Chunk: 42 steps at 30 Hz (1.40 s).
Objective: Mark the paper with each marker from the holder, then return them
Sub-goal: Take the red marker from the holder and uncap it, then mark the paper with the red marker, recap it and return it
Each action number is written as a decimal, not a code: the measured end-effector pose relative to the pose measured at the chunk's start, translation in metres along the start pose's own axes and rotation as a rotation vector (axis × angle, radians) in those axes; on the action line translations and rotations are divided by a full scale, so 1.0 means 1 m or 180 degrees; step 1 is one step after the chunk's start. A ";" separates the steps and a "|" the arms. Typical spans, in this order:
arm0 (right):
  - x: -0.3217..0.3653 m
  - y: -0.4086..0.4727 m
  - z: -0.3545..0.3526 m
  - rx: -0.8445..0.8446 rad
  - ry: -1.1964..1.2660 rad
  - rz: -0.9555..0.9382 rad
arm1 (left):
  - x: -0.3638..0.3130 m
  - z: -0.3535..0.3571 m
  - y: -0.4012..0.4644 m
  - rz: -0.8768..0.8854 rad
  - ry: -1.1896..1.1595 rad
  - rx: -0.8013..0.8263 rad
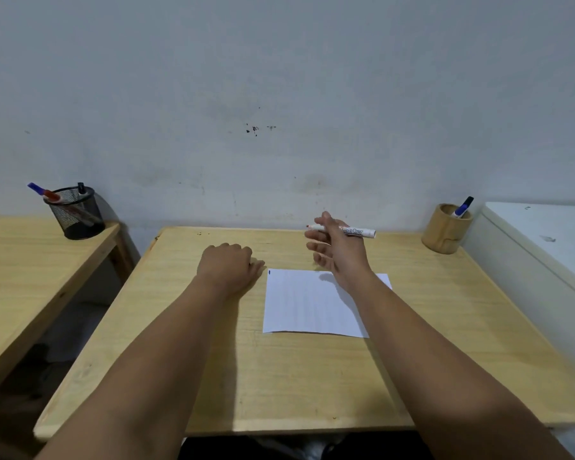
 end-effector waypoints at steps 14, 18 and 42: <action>-0.070 -0.060 0.002 0.0663 -0.4445 -0.1615 | 0.001 -0.013 -0.073 -0.0096 -0.1083 -0.0360; -0.067 -0.064 0.002 0.0734 -0.4391 -0.1587 | -0.003 -0.004 -0.089 -0.0183 -0.1043 0.0178; -0.036 -0.011 0.037 -0.0202 -0.1188 -0.0357 | -0.009 0.016 -0.095 -0.0336 -0.1030 0.0487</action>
Point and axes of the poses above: each hand's wrist, its own y-axis towards the middle knuckle, its own z-axis out of the palm, x = y × z, the point moved 5 cm from there along y, towards the middle knuckle, and after that the axes turned 7 degrees about -y, right-handed, at the moved point
